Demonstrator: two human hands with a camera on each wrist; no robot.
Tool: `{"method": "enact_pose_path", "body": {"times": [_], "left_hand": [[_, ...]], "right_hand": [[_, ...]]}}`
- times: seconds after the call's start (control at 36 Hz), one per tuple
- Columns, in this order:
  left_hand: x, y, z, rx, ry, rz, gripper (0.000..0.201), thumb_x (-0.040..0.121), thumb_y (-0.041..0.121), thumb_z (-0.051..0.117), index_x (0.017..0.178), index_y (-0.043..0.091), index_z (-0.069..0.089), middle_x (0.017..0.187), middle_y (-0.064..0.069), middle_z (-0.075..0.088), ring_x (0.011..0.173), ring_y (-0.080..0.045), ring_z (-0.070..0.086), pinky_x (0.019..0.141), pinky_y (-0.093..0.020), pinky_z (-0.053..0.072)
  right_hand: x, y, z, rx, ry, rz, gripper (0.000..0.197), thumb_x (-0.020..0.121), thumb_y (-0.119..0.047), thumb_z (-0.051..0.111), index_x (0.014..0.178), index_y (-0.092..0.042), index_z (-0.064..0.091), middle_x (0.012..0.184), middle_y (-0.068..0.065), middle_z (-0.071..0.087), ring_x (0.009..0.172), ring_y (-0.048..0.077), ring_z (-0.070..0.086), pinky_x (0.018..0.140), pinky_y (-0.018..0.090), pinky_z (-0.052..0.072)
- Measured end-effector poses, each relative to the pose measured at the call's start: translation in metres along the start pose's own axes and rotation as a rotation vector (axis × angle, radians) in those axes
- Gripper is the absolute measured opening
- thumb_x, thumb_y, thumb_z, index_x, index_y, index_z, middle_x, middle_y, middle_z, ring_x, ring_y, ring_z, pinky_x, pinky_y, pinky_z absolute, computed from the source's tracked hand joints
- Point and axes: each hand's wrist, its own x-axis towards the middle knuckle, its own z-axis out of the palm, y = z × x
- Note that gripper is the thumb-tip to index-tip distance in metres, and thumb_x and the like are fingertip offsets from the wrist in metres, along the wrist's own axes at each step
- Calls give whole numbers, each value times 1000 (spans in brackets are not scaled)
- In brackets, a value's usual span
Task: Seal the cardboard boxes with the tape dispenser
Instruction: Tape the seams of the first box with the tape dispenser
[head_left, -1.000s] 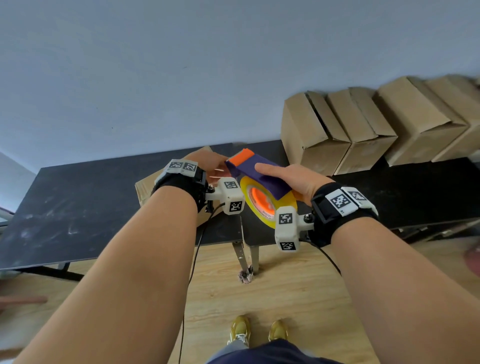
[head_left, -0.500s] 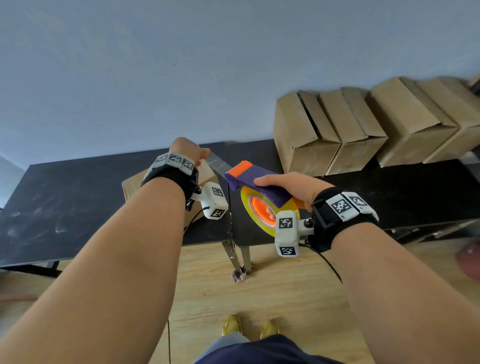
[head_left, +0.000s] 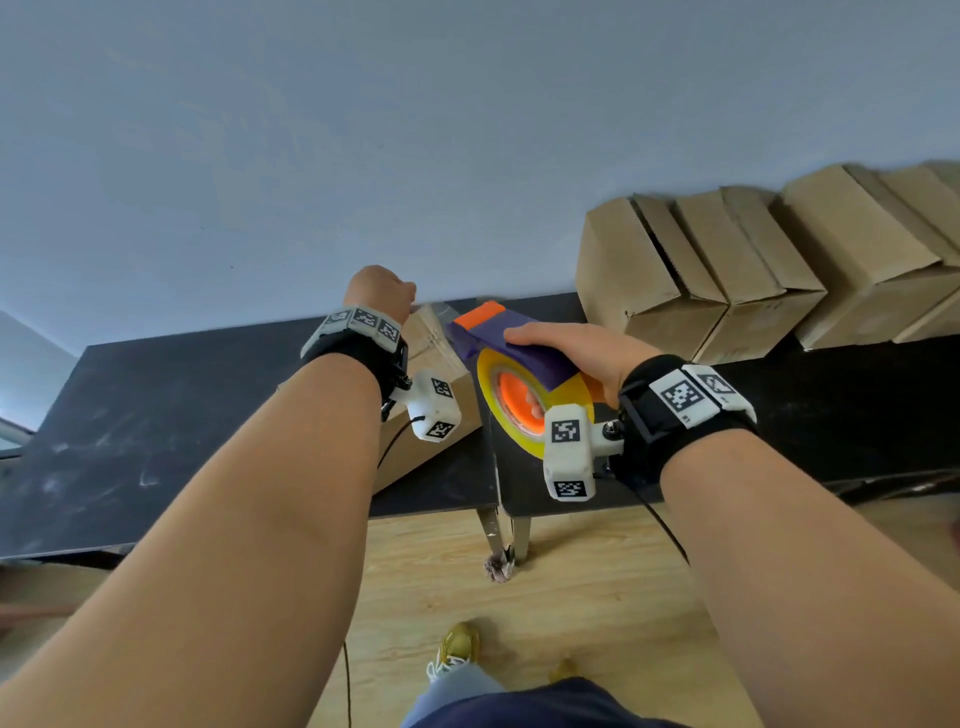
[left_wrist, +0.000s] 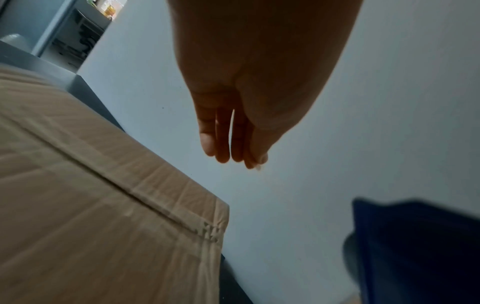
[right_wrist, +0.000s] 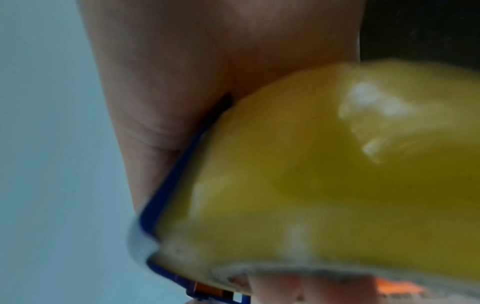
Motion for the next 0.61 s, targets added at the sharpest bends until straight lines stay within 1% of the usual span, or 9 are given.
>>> {"method": "enact_pose_path", "body": {"times": [0.06,0.11,0.19,0.25,0.33,0.42,0.47,0.56,0.61], "left_hand": [[12,1,-1,37,-3,-15,21,92,21,52,76,9,59,74,-8,55,69,-25,50,61,-30,39],[24,1,-2,53,22,-42,28,92,18,51,67,6,52,65,-8,49,67,-27,48,61,-31,37],[37,-5,-1,87,29,-42,37,95,17,49,59,10,41,61,-4,41,68,-25,46,65,-31,37],[45,-8,2,78,-7,-10,34,94,20,52,61,13,46,61,-1,43,69,-23,47,66,-30,38],[55,-10,6,114,-83,31,23,92,24,55,76,8,59,62,-3,48,71,-24,51,61,-30,40],[64,-14,11,110,-118,83,24,90,23,57,71,8,53,64,-5,49,61,-21,46,50,-26,35],[68,-15,14,116,-125,107,25,89,23,58,69,9,52,67,-6,51,61,-22,47,53,-26,38],[69,-16,19,139,-150,134,19,89,22,57,77,8,60,76,-10,59,68,-25,53,60,-29,41],[70,-17,24,168,-171,159,20,89,22,57,78,6,63,74,-10,59,70,-26,54,60,-29,40]], "right_hand": [[2,-8,7,13,-21,5,45,80,-47,74,106,-10,69,94,13,74,83,28,64,95,45,50],[3,-16,12,2,-36,18,33,87,-42,68,98,-11,67,89,11,70,79,24,61,87,40,47],[3,-23,14,-39,-44,92,29,88,-40,67,93,-11,67,84,10,69,70,21,60,79,36,45],[3,-24,13,-33,-34,138,29,88,-40,67,92,-11,68,82,10,70,67,21,62,76,33,47],[4,-25,18,-28,5,170,28,89,-39,67,88,-11,68,75,8,71,63,19,62,68,29,49],[7,-26,27,-43,39,211,31,88,-42,67,90,-12,67,76,7,72,64,19,64,67,29,50],[10,-25,31,-34,56,245,34,87,-44,68,94,-12,68,80,8,73,66,20,65,69,30,52],[11,-23,38,-8,61,273,35,87,-45,68,95,-11,68,81,8,72,66,19,65,68,30,52],[13,-21,40,-6,72,285,38,85,-47,68,98,-11,68,83,9,73,66,20,66,69,30,53]]}}
